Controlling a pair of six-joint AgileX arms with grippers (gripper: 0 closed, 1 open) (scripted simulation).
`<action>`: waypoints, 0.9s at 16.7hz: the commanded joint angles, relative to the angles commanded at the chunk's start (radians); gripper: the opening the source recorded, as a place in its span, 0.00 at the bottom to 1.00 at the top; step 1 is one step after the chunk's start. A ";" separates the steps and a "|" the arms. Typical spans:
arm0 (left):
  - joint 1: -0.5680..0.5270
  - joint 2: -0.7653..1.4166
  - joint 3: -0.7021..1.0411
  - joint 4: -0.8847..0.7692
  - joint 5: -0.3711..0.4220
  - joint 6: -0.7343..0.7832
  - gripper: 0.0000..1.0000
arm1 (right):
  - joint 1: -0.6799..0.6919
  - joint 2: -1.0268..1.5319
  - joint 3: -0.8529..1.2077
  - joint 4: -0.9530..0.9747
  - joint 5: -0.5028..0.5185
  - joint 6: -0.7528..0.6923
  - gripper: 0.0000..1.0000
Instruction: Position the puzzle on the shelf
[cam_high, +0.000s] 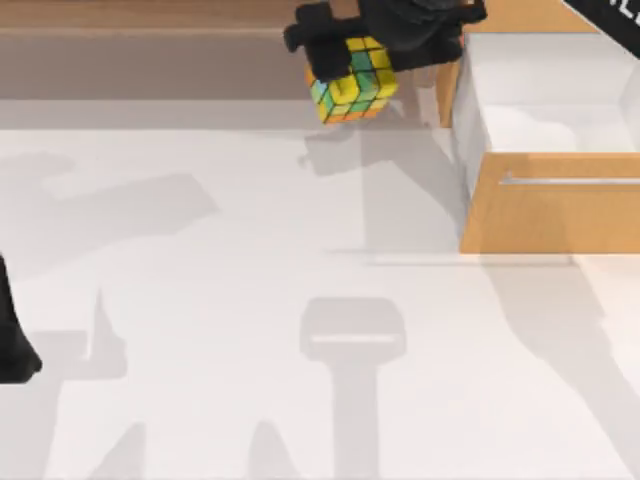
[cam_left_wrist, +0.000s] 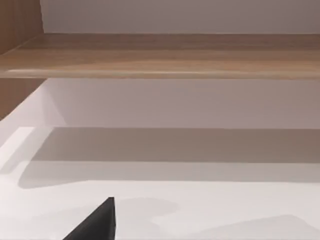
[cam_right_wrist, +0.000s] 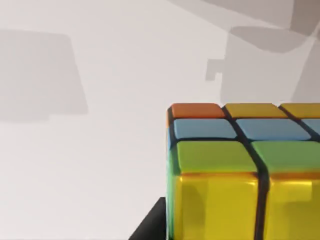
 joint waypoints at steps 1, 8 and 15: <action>0.000 0.000 0.000 0.000 0.000 0.000 1.00 | 0.033 0.007 -0.018 0.059 0.006 -0.004 0.00; 0.000 0.000 0.000 0.000 0.000 0.000 1.00 | 0.198 0.031 -0.216 0.635 0.153 -0.072 0.00; 0.000 0.000 0.000 0.000 0.000 0.000 1.00 | 0.229 0.030 -0.500 1.357 0.451 -0.182 0.00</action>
